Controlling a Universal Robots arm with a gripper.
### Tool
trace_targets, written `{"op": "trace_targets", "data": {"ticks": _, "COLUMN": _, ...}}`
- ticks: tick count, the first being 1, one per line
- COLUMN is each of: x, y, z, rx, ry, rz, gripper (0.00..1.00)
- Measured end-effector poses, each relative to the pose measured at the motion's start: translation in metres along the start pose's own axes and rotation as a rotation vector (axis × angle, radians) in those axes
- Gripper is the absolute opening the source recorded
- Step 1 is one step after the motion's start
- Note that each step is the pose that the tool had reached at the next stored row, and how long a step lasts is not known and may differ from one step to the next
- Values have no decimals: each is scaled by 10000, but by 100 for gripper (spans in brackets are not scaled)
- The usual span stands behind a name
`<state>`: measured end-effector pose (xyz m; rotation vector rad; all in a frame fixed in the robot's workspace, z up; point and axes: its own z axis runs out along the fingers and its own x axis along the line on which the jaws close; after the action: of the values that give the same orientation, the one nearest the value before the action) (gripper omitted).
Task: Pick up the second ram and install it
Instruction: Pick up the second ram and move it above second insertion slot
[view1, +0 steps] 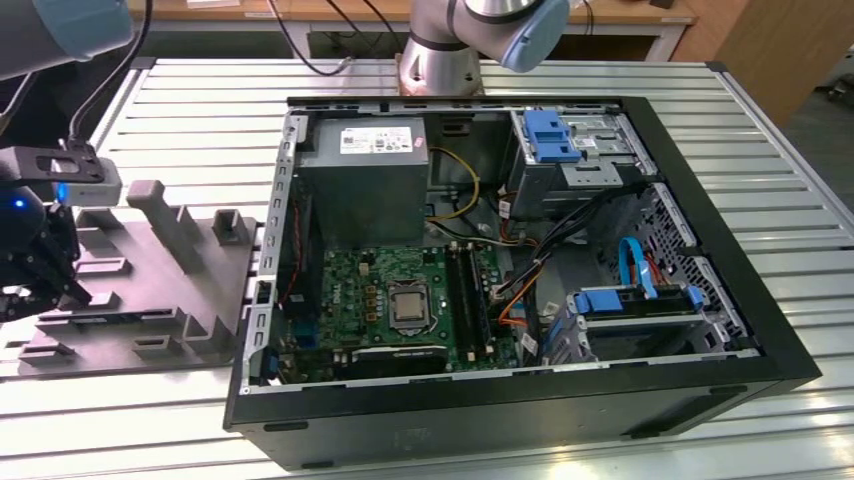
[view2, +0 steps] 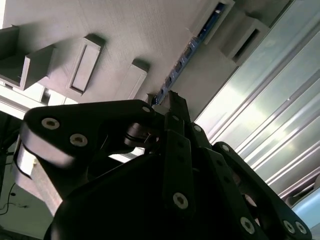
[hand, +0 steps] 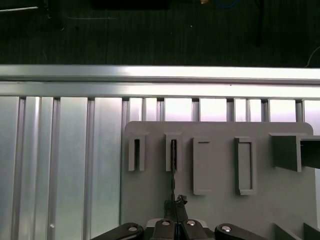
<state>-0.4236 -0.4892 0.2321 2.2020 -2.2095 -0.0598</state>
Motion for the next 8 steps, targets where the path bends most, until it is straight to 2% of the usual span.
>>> {"op": "trace_targets", "data": {"ticks": 3, "x": 0, "y": -2, "z": 37, "rx": 1, "ry": -6, "rz": 0, "gripper": 10}}
{"op": "trace_targets", "data": {"ticks": 8, "x": 0, "y": -2, "z": 42, "rx": 0, "ry": -10, "rz": 0, "gripper": 10}}
